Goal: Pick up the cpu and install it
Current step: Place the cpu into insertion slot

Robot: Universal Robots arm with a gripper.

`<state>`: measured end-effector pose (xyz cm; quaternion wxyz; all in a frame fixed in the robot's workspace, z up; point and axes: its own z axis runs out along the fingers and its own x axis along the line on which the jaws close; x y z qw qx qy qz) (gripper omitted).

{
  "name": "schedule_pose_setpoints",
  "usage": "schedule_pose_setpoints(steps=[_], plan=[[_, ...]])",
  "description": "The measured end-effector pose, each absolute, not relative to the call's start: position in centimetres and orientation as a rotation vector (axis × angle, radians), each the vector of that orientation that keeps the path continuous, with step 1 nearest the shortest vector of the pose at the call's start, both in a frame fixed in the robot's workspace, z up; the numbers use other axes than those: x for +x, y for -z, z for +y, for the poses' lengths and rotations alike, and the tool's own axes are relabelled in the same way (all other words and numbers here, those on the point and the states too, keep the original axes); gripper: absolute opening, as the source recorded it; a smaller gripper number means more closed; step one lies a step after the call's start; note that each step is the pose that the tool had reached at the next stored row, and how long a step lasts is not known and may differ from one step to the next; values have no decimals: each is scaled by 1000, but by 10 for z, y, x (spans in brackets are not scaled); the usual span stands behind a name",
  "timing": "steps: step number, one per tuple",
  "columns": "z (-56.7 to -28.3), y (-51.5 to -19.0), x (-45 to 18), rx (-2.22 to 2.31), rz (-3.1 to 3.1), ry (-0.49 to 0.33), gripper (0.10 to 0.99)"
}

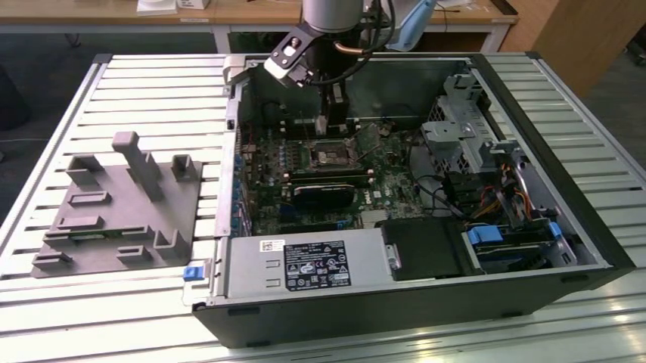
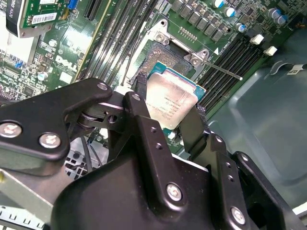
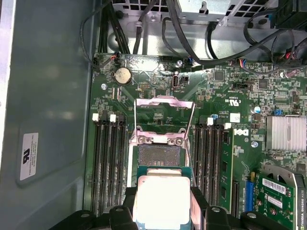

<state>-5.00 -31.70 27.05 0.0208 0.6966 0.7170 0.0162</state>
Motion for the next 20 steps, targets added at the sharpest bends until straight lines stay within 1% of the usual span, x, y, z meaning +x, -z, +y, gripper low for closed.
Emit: schedule_pose_setpoints(steps=[20], plan=[[-317,-264,-50,2160,2223,-50,525]])
